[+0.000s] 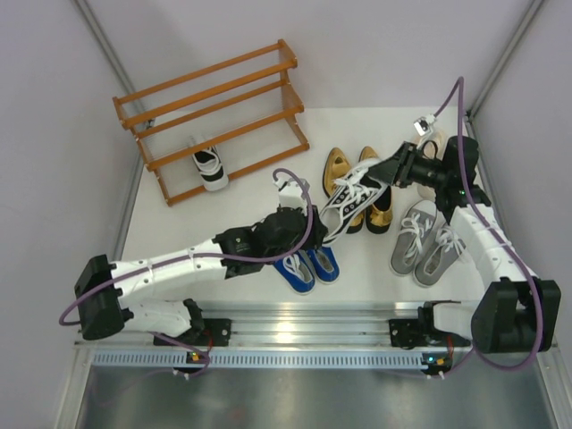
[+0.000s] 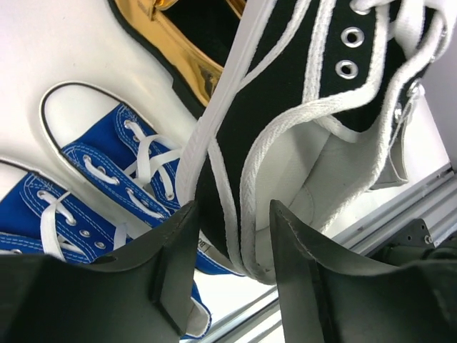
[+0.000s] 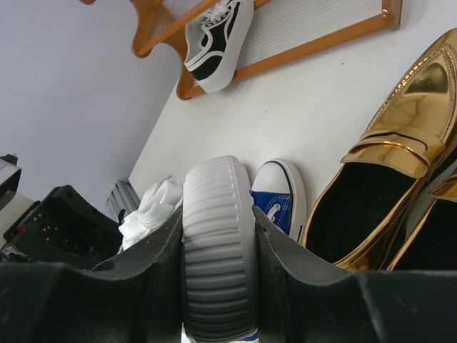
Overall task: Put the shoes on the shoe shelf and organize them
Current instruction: Pick up the shoe at the center of the board.
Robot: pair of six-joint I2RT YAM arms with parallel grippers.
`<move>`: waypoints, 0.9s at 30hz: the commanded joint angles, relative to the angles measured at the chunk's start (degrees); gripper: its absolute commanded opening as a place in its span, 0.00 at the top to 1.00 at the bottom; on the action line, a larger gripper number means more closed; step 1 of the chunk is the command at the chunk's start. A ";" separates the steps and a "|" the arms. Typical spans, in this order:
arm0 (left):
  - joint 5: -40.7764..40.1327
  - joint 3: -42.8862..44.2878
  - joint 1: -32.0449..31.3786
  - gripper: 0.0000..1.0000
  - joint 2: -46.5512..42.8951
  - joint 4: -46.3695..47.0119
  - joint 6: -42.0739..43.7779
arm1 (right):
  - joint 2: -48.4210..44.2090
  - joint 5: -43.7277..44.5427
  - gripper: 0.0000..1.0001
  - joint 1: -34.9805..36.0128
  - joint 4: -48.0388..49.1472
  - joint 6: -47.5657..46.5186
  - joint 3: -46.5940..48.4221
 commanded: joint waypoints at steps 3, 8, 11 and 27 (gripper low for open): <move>-3.65 3.24 -0.46 0.57 2.52 -4.46 -3.04 | -0.35 -1.27 1.00 -0.66 5.05 1.32 0.88; -2.16 3.85 -0.55 0.64 3.92 -4.55 -0.67 | 0.01 -1.71 1.00 -0.66 6.27 1.32 0.53; -0.93 4.82 -0.73 0.86 4.45 -4.55 2.76 | 0.18 -2.06 1.00 -0.66 6.80 1.40 0.35; 0.92 -0.44 -0.81 1.00 -8.02 -8.06 4.00 | 0.36 -8.30 0.68 -0.66 12.08 0.70 -2.02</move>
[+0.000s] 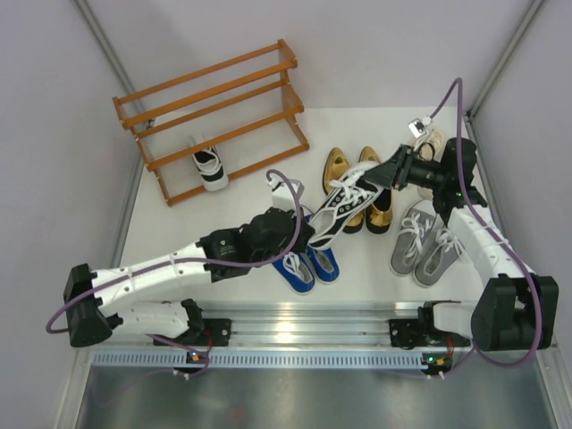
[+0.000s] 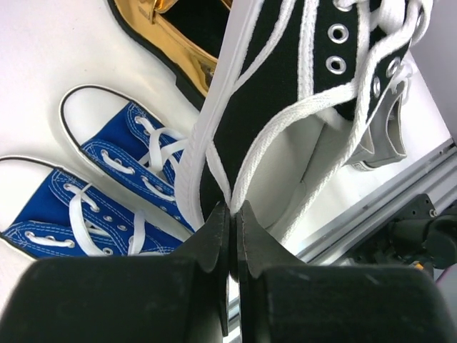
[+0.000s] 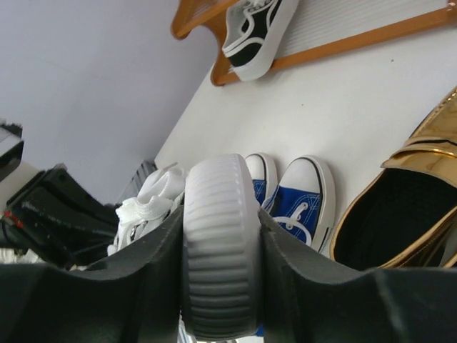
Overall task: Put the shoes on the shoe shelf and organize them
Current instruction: Pick up the shoe at the center of the board.
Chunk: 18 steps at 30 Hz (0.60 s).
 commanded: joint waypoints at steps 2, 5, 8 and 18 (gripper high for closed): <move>0.60 -2.81 -0.31 1.00 -4.90 -3.02 -1.65 | -0.49 -2.89 0.50 -0.90 5.96 -1.70 -0.10; 0.16 -4.75 -0.31 1.00 -7.88 -4.16 -2.97 | -1.11 -3.15 0.28 -0.82 4.91 -3.19 0.25; -0.72 -5.54 -0.31 1.00 -10.00 -5.83 -3.85 | -1.90 -2.89 0.16 -0.81 2.71 -6.52 1.13; -6.87 -4.05 -0.31 1.00 -17.47 -14.69 -8.85 | -5.50 -4.38 0.12 -5.82 1.99 -10.93 -1.41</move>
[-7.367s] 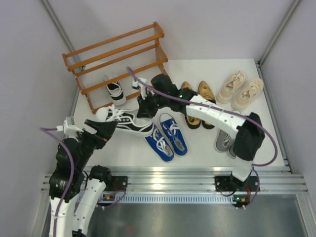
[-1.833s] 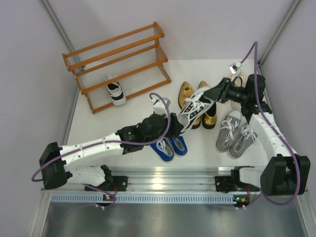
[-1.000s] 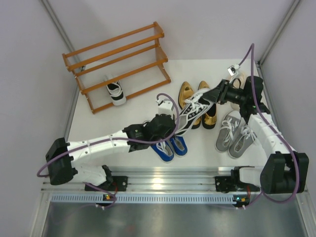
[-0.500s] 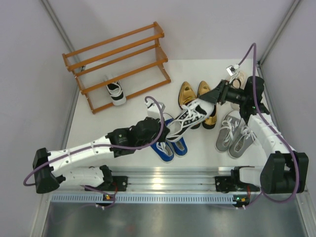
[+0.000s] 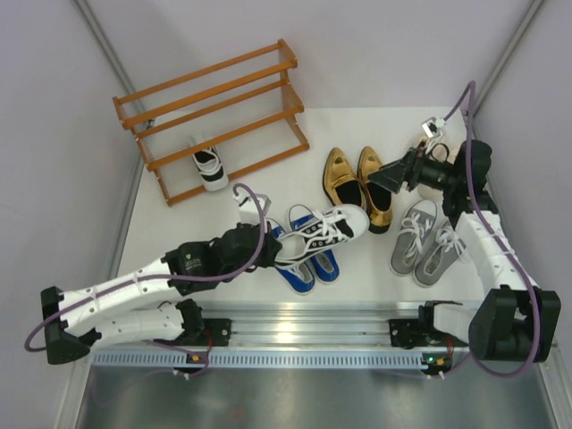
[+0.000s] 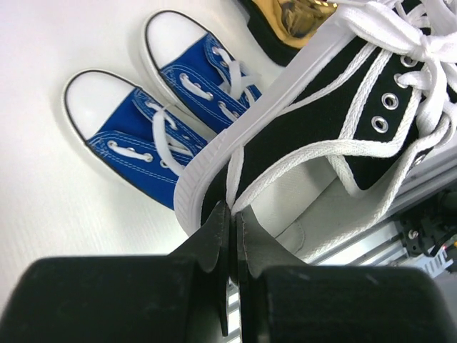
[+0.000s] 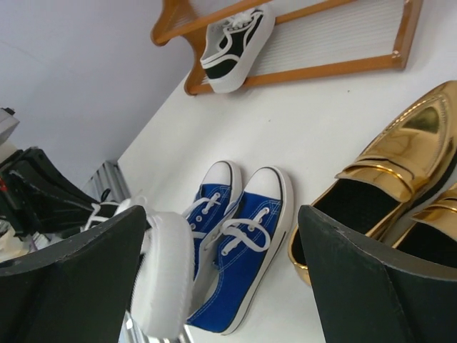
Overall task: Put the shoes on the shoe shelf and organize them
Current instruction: Pick up the shoe at the center of the board, then place the shoe at the shoe shelf.
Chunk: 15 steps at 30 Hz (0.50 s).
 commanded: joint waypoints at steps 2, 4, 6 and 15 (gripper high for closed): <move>-8.05 4.08 -0.11 1.00 -4.62 -5.24 -6.82 | -3.27 -2.76 0.12 -4.05 4.84 -2.56 -3.01; -11.22 4.26 -0.11 1.00 -6.46 -9.03 -9.64 | -3.54 -3.29 0.12 -5.11 5.64 -2.30 -4.51; -15.88 3.91 -0.11 1.00 -8.14 -13.85 -14.10 | -3.89 -3.99 0.12 -6.52 6.17 -2.04 -5.13; -26.96 2.77 0.32 1.00 -12.98 -23.90 -30.99 | -4.33 -4.79 0.12 -7.75 7.58 -2.47 -6.80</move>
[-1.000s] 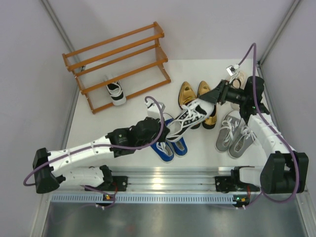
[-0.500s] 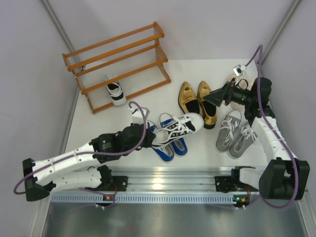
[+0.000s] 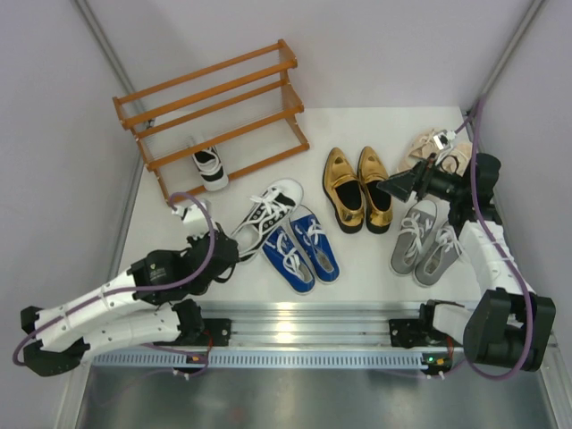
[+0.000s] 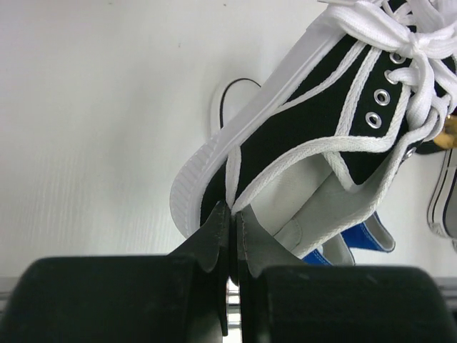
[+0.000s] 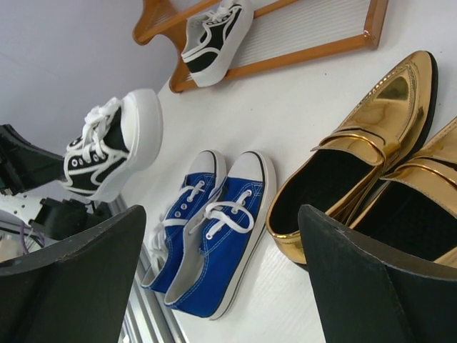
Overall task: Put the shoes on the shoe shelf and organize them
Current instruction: Place the shoe at the shoe shelf.
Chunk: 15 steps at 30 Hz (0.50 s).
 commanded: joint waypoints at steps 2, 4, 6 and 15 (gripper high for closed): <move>-8.50 2.99 0.59 1.00 0.13 -2.85 -12.05 | -1.91 -1.82 0.12 -1.37 4.45 -1.82 -0.16; -9.65 4.31 1.11 1.00 1.97 -6.29 -14.18 | -1.91 -2.17 0.12 -1.90 4.45 -1.91 -0.33; -9.82 4.66 1.29 1.00 2.60 -10.42 -17.60 | -1.73 -2.43 0.12 -2.16 4.45 -1.91 -0.33; -7.11 4.40 6.99 1.00 3.48 -12.73 -20.26 | -2.61 -2.52 0.12 -2.69 4.36 -1.91 -0.42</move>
